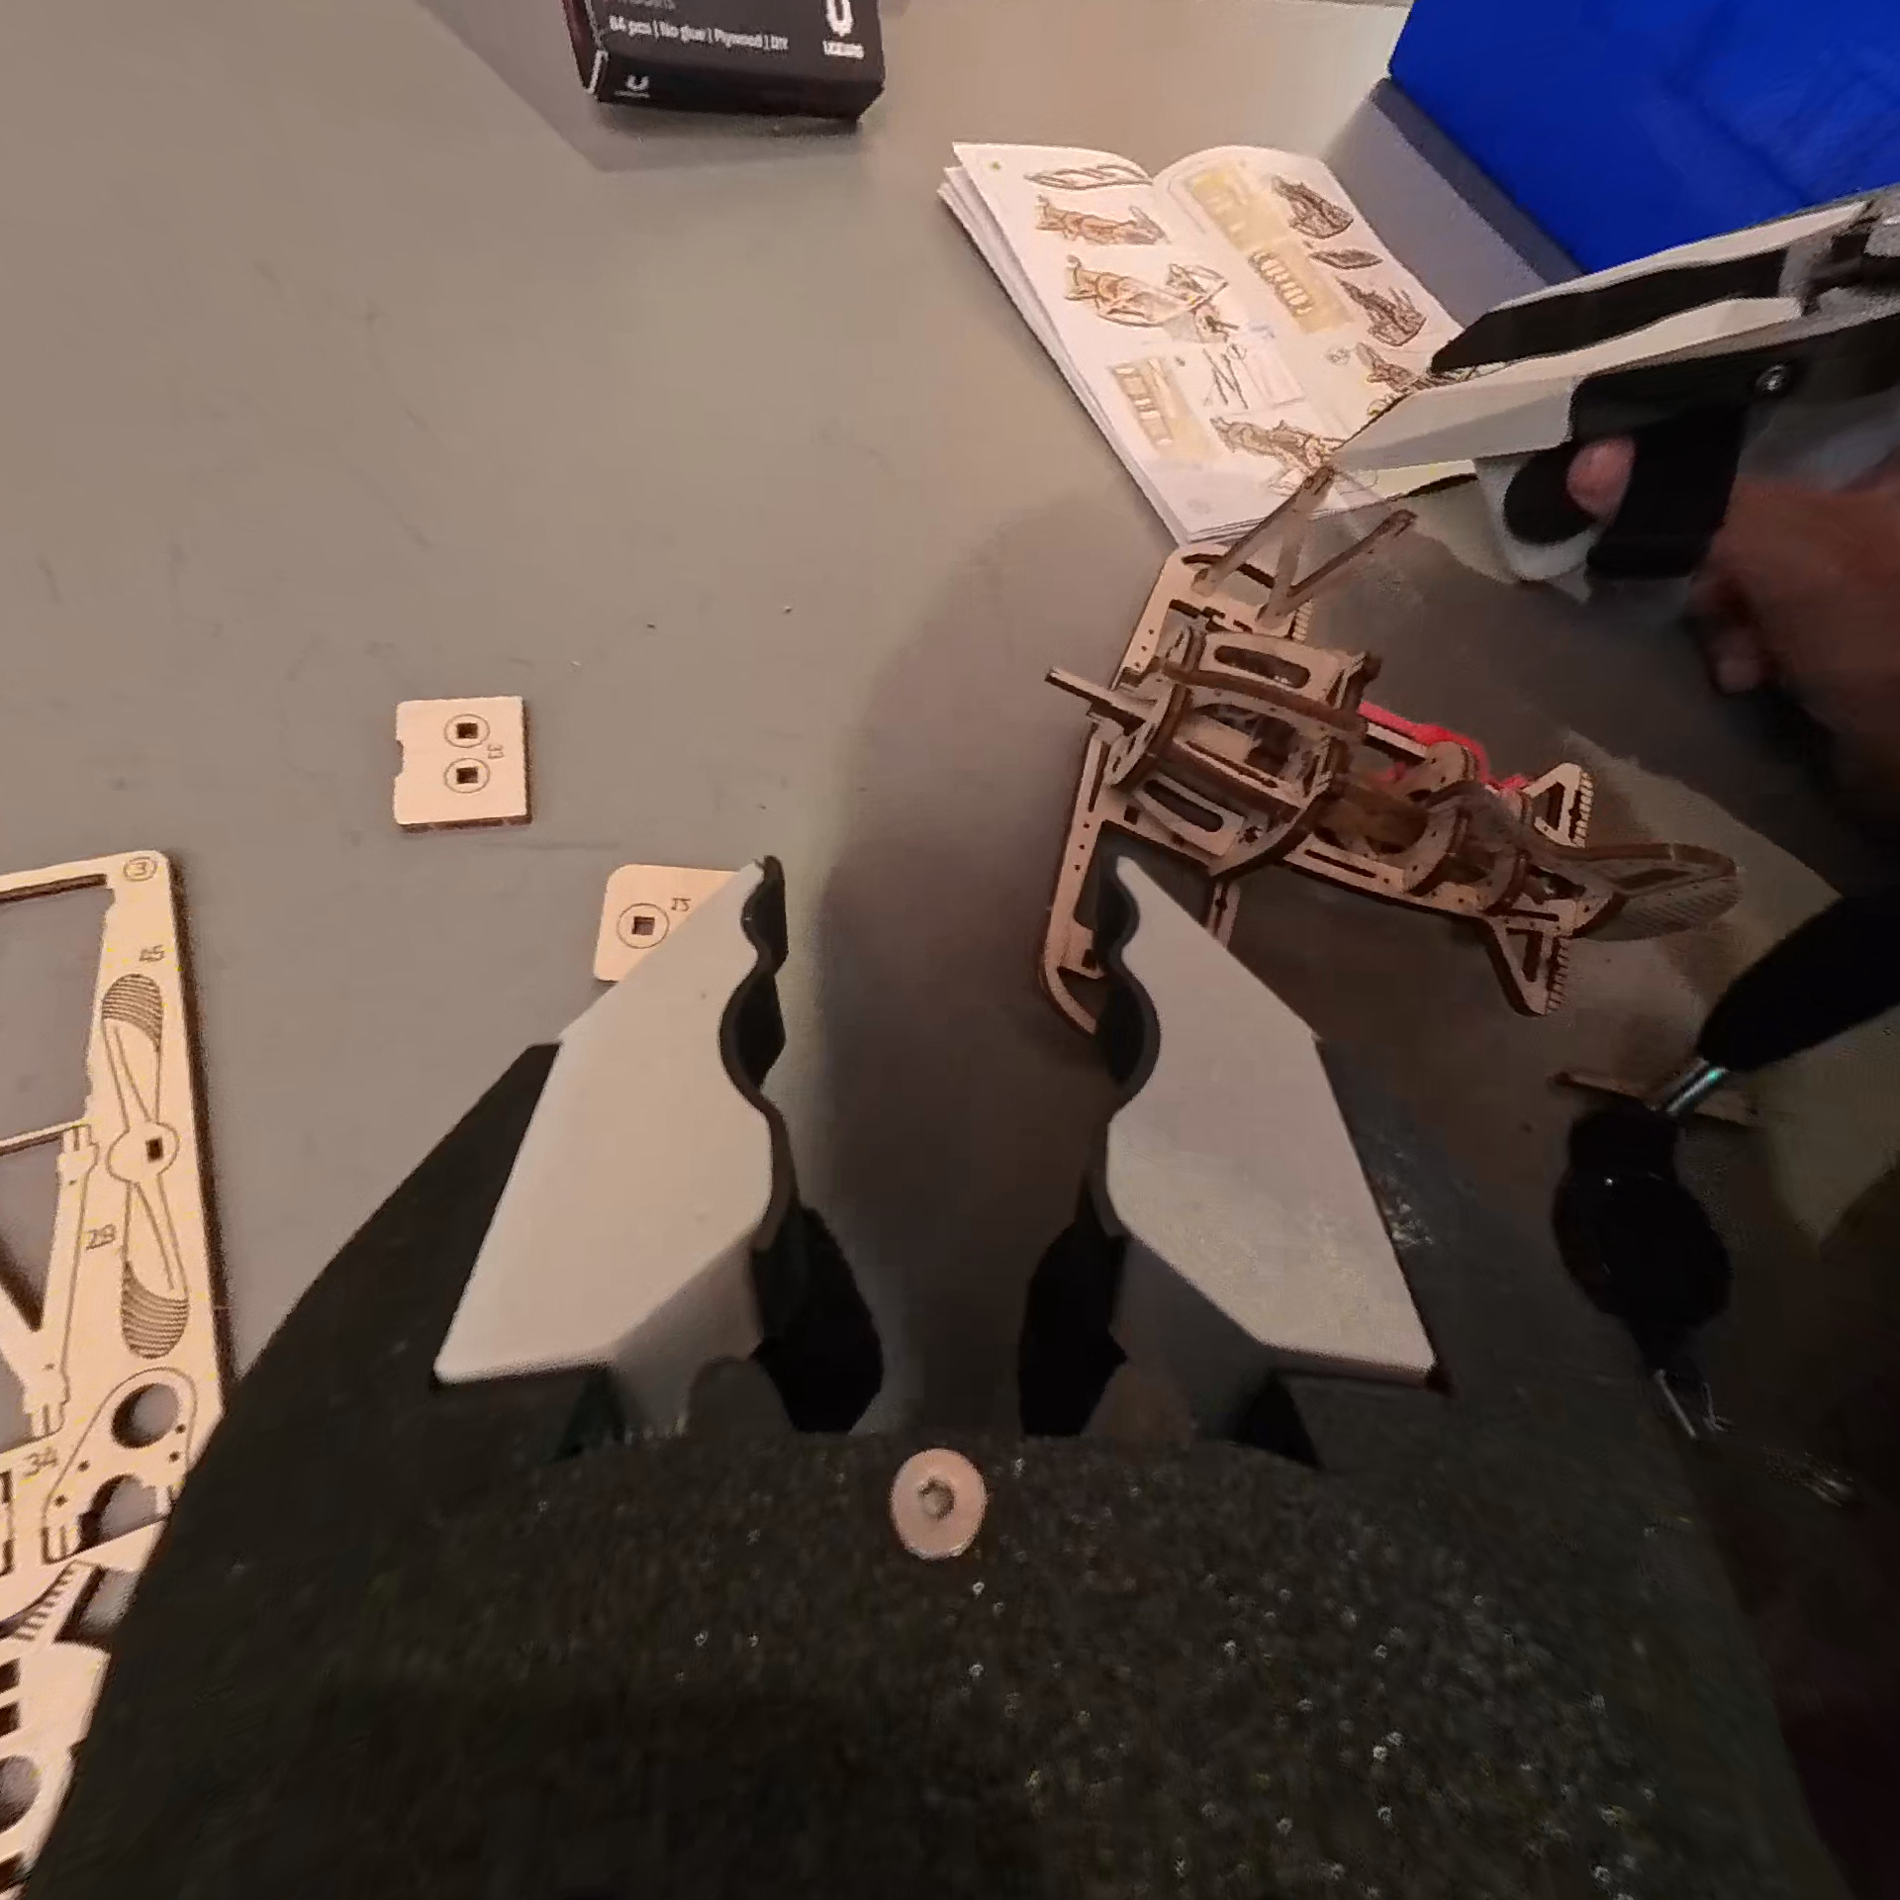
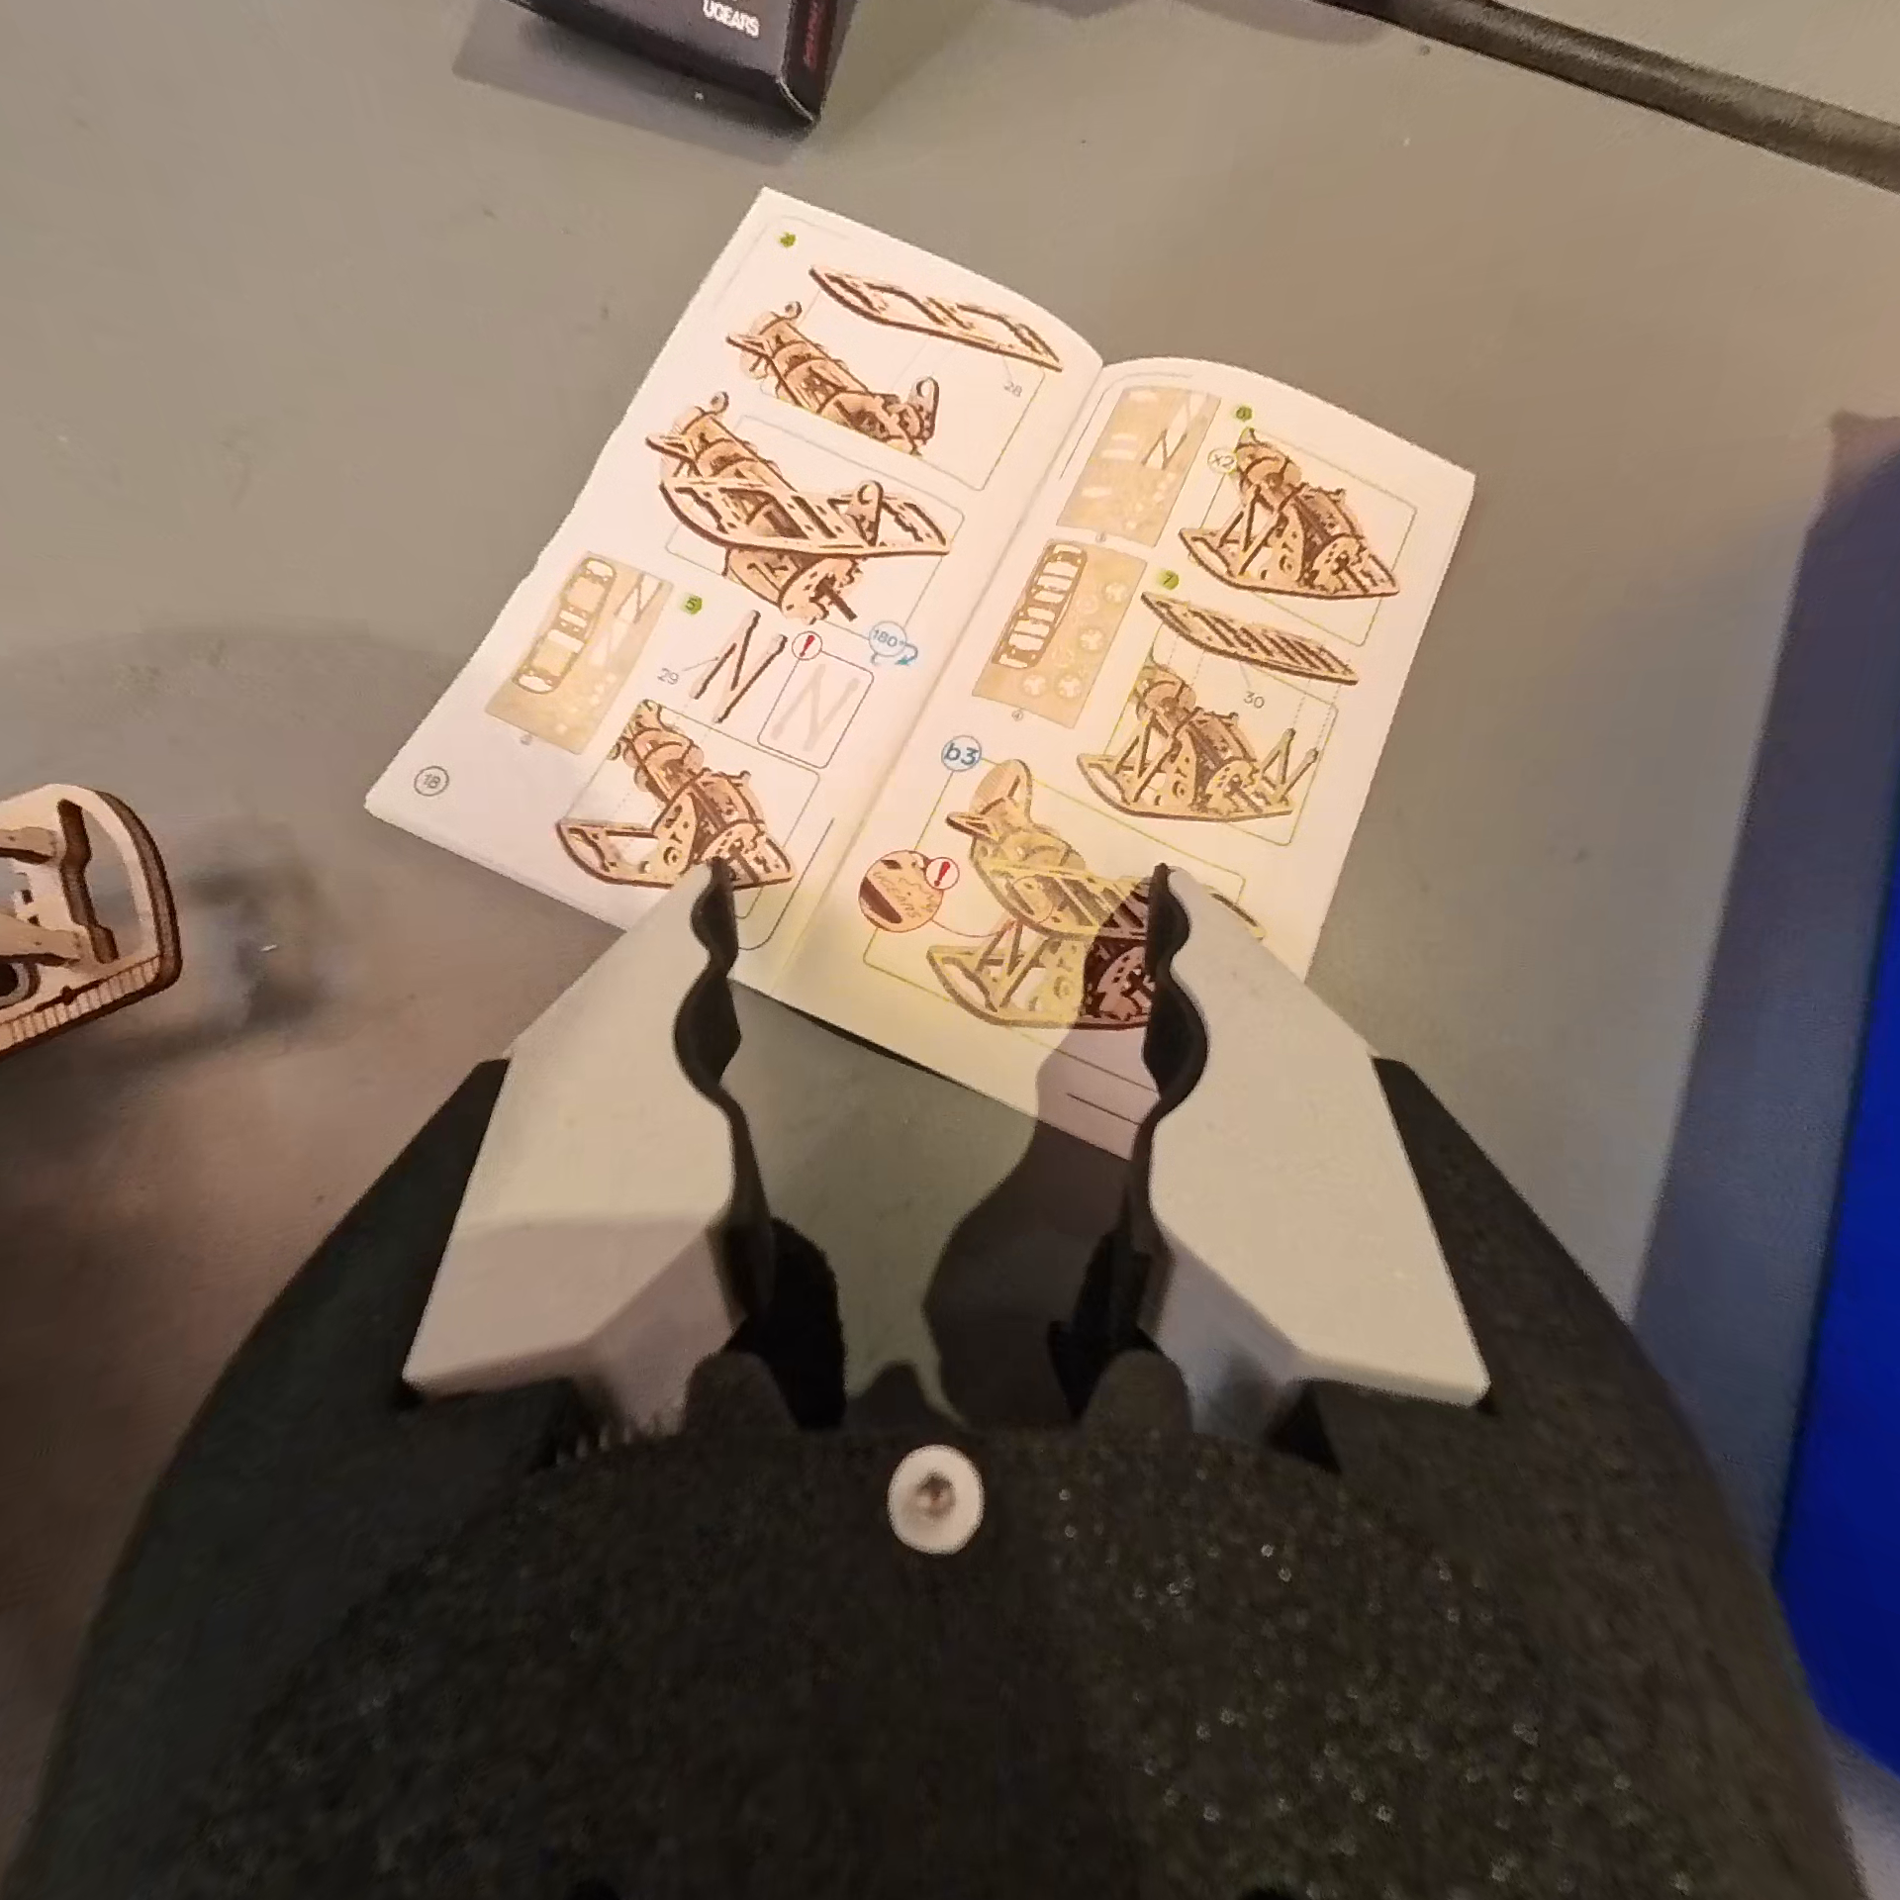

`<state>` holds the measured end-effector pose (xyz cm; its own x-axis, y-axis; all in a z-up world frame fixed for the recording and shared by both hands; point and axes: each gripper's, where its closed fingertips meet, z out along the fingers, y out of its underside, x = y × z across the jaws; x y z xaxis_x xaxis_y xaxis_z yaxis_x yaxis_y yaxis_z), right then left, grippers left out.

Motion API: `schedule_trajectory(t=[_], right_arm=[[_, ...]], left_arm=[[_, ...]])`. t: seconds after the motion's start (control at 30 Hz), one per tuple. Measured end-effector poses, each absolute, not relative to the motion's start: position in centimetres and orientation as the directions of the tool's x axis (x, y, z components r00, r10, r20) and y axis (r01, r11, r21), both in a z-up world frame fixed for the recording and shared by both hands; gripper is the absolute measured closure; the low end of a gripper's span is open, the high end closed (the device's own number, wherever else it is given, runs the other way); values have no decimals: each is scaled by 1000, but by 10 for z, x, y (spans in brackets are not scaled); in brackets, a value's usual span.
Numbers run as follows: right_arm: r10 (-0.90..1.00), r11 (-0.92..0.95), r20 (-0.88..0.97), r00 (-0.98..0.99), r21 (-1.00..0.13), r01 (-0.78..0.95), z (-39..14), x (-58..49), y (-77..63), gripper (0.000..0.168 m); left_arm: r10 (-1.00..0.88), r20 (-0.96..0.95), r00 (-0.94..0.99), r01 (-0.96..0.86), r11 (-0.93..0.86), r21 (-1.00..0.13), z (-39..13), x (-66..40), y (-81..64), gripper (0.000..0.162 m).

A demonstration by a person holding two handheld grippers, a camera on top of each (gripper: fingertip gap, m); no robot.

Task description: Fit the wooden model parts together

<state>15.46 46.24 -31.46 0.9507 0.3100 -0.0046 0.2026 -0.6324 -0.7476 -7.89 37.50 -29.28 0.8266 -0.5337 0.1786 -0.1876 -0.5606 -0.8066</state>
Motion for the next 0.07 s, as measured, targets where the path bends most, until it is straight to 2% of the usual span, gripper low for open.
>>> schedule_trajectory(t=[0.07], right_arm=[[310,-632,-3,951,-748,204,-315,155,462,89]], left_arm=[[-530,181,828,-192,-572,-797,-295,-79,375,105]])
